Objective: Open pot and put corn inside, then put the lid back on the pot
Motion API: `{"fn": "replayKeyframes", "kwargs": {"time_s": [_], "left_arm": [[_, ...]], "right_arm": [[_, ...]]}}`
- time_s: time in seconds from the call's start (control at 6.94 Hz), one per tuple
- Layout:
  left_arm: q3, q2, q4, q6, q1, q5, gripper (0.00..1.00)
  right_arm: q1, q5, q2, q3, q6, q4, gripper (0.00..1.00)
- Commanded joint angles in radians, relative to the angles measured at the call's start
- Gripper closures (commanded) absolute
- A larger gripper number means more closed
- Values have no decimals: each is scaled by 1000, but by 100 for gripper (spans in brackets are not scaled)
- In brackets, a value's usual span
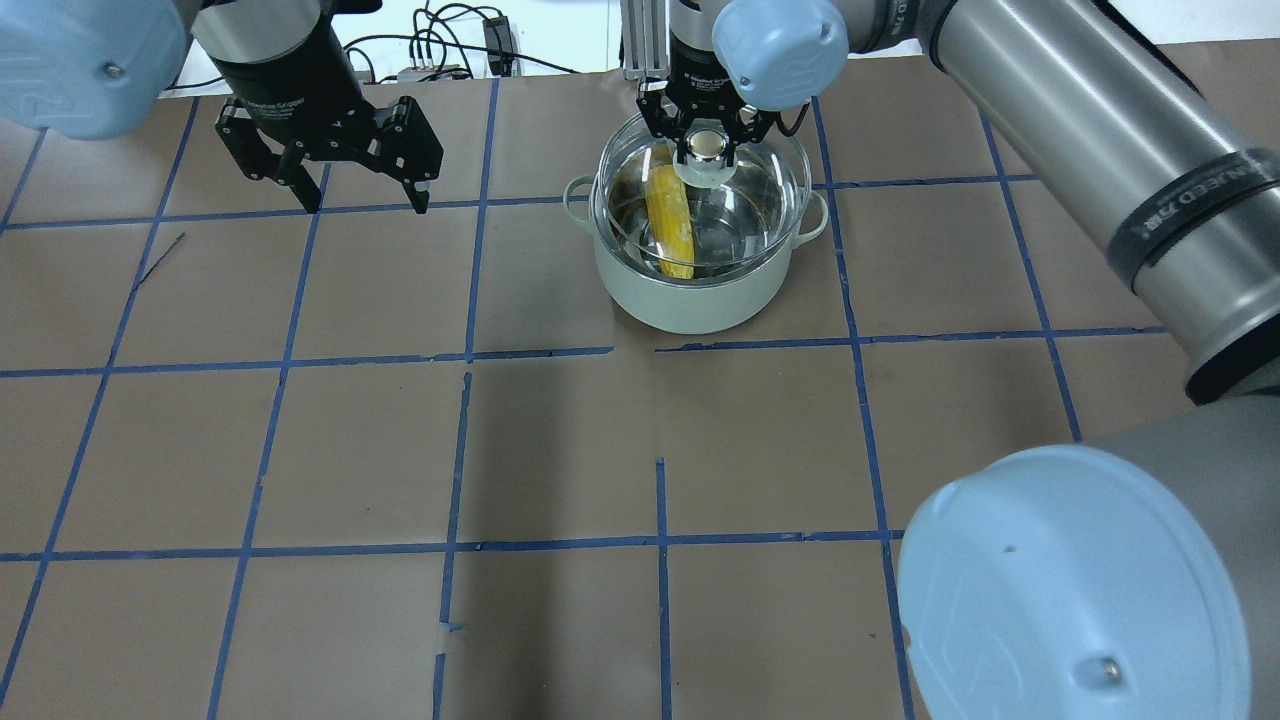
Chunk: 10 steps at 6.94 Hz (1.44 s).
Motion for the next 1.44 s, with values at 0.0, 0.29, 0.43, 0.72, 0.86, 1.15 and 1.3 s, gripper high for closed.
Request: {"fn": "replayKeyframes", "kwargs": {"time_s": [0.0, 0.29, 0.43, 0.72, 0.86, 1.15, 1.3], "left_arm": [[-2, 1, -2, 1, 6, -3, 0], [-8, 2, 0, 0, 5, -4, 0], [-7, 2, 0, 0, 5, -6, 0], [-7, 2, 0, 0, 6, -7, 0], [-8, 2, 0, 0, 5, -6, 0], [-7, 2, 0, 1, 6, -6, 0], [-8, 2, 0, 1, 6, -7, 0]], "right_arm": [[2, 16, 11, 2, 11, -16, 75], [2, 15, 4, 5, 9, 0, 75], [4, 15, 3, 5, 11, 0, 75], [5, 13, 4, 8, 12, 1, 74], [5, 12, 6, 8, 11, 11, 73], [5, 11, 6, 8, 11, 17, 69], [5, 10, 4, 8, 12, 19, 69]]}}
